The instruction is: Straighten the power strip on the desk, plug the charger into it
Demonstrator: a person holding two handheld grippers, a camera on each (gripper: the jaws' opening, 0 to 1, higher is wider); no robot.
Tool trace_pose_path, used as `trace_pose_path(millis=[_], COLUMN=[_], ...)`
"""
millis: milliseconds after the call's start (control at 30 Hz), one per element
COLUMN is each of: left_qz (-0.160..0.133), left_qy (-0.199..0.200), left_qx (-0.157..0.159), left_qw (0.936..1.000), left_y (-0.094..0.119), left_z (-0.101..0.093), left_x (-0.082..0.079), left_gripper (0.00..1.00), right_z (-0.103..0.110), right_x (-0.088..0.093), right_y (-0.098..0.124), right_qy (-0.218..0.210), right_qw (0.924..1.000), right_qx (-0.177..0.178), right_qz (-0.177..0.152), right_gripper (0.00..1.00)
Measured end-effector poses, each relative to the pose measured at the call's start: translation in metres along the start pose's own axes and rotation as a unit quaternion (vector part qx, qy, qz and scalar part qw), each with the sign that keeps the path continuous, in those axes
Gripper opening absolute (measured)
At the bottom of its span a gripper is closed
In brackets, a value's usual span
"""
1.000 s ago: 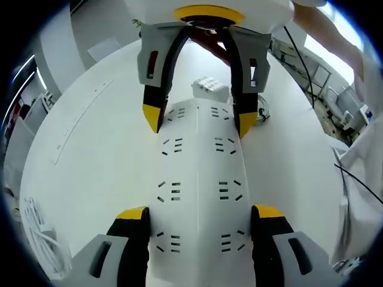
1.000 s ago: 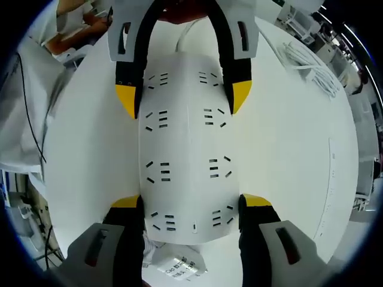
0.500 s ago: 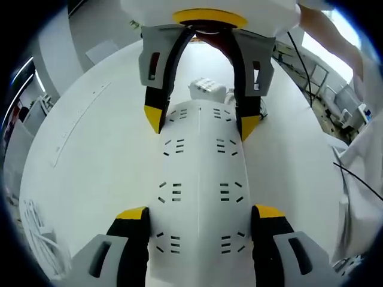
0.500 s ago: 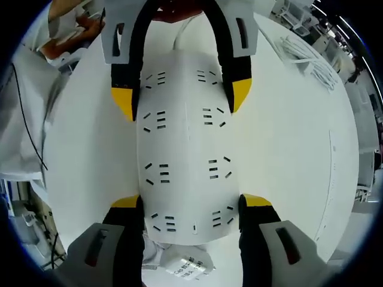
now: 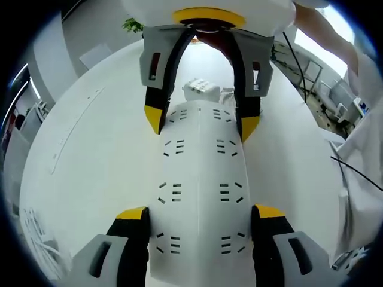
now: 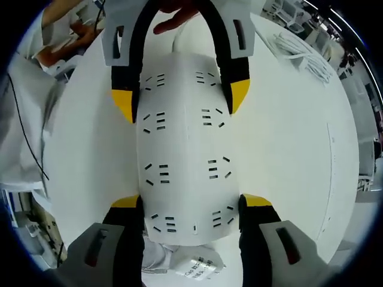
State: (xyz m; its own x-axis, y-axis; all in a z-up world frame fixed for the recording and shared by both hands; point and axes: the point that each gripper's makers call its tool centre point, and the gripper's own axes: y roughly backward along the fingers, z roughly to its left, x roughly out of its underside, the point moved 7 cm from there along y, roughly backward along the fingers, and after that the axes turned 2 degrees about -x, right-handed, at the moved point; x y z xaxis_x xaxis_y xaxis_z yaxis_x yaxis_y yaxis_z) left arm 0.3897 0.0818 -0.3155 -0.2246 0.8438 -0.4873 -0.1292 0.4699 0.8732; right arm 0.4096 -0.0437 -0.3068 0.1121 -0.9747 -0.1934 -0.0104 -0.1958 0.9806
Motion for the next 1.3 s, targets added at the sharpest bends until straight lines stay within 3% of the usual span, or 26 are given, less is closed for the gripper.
trace_pose_path(millis=[400, 1300], left_qz=[0.0, 0.037], left_qy=[-0.016, -0.048], left_qx=[0.008, 0.021], left_qw=[0.9998, 0.998], left_y=[0.0, -0.001], left_z=[0.0, -0.001], left_x=[-0.001, -0.008], left_gripper=[0.7, 0.69], right_z=[0.006, 0.014], right_x=[0.001, 0.0], right_y=[0.001, 0.0], right_qy=[-0.028, -0.083], right_qw=[0.9996, 0.9963], right_qx=[0.006, 0.014], right_qz=[-0.002, 0.017], right_gripper=[0.63, 0.63])
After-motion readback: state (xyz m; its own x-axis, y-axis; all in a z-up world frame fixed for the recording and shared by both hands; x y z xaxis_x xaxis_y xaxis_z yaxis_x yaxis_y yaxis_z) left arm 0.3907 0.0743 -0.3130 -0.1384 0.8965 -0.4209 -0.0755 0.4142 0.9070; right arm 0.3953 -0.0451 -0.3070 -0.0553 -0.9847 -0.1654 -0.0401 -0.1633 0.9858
